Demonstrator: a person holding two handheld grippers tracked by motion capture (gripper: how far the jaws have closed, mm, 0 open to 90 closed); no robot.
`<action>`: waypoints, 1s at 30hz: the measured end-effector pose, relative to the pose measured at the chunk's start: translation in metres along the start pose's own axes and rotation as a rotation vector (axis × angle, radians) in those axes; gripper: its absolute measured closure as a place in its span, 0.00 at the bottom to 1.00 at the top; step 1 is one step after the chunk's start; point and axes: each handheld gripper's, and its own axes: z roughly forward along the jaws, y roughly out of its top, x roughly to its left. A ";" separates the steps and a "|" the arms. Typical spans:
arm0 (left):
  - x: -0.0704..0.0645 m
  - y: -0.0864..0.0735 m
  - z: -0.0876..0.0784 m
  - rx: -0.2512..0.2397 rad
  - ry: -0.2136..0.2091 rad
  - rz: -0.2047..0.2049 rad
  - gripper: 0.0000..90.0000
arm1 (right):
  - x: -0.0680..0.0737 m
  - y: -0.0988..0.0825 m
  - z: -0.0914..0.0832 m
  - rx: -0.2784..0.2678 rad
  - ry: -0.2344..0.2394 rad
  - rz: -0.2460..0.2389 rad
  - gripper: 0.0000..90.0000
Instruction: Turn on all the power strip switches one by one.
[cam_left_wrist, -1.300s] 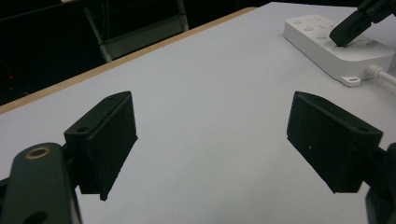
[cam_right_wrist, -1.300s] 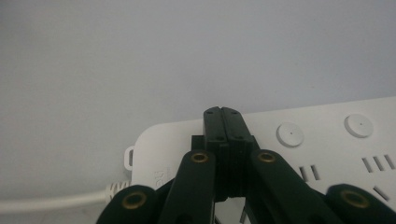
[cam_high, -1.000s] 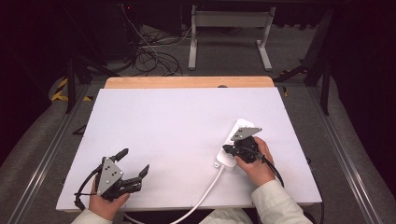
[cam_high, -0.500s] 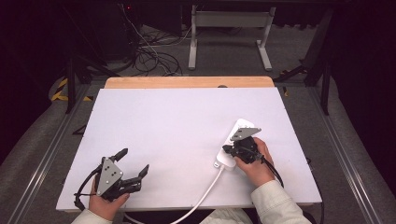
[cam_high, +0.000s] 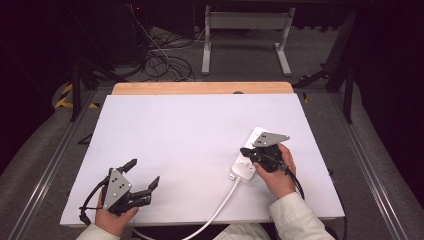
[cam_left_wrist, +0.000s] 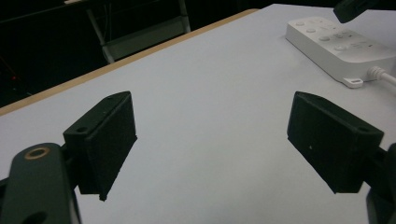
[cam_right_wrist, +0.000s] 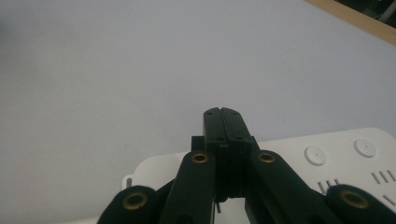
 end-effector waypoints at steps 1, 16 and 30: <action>0.000 0.000 0.000 0.001 0.003 0.008 0.18 | 0.000 0.000 0.000 0.000 -0.005 -0.001 1.00; 0.000 0.000 0.001 0.003 -0.005 -0.005 0.18 | -0.018 -0.005 0.016 0.061 -0.062 0.040 1.00; 0.001 0.000 0.001 0.004 -0.003 0.004 0.18 | -0.022 -0.009 0.026 0.107 -0.081 0.050 1.00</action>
